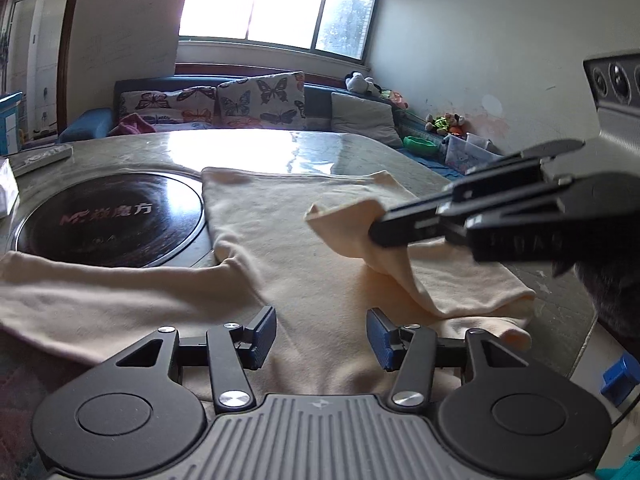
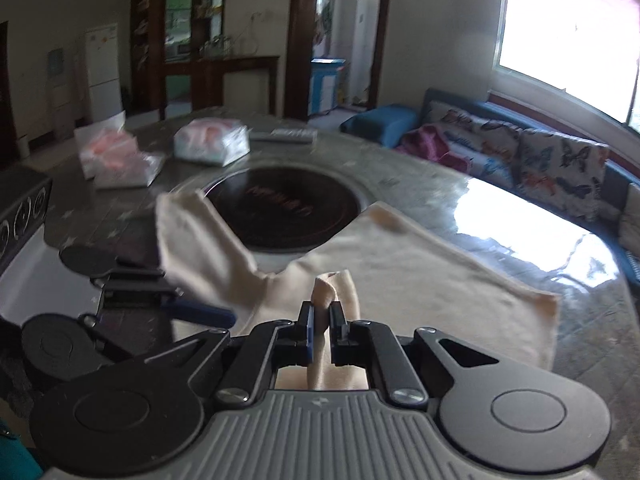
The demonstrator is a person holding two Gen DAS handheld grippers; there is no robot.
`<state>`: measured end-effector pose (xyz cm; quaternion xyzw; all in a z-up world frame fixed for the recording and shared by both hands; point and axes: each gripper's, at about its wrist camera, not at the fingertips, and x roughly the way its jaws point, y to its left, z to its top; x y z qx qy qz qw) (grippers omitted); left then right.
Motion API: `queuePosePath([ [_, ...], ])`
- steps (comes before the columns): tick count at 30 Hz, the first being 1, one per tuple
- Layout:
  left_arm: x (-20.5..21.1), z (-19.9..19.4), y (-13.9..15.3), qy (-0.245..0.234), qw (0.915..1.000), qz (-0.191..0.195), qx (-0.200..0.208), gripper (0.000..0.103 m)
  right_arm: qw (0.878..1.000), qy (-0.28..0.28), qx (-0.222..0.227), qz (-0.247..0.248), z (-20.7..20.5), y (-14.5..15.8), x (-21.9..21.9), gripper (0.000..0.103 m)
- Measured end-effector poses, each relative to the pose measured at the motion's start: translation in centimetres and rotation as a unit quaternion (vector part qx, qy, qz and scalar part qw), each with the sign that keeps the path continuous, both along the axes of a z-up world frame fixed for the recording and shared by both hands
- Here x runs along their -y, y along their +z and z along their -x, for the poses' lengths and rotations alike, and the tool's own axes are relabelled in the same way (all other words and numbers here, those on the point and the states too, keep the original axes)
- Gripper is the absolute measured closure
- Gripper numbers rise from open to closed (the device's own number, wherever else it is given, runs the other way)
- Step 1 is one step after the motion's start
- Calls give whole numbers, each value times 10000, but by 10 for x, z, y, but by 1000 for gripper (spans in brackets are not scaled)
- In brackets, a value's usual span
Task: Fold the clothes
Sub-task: 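Fold the held sleeve with the right gripper across the shirt body, then release the sleeve with the right gripper and withdraw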
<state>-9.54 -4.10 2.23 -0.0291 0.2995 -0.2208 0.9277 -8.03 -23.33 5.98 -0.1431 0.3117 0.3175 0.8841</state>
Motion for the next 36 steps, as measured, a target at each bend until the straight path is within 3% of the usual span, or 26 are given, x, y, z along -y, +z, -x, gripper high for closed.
queuePosePath([
  [5,-6,2,-1,84,10000,-7,-23,49,9997,177,-168,-8,7,-8,-3,84],
  [8,-9,4,3,163,9999,-23,39,49,9999,26,-97,-35,9,-2,13,82],
  [13,-5,4,12,166,9996,65,215,50,9980,-622,-122,-46,9,-3,57,82],
  [19,18,-7,14,-105,9996,87,229,51,9857,-1610,-442,-242,13,-24,122,81],
  [22,29,-14,11,-231,9995,40,206,54,9818,-1764,-583,-387,14,-37,139,81],
  [28,38,-26,2,-193,9997,-129,-11,58,9808,-1789,-618,-463,15,-41,151,81],
  [36,47,-35,7,-280,9996,38,70,60,9868,-1507,-222,-542,-11,-31,134,81],
])
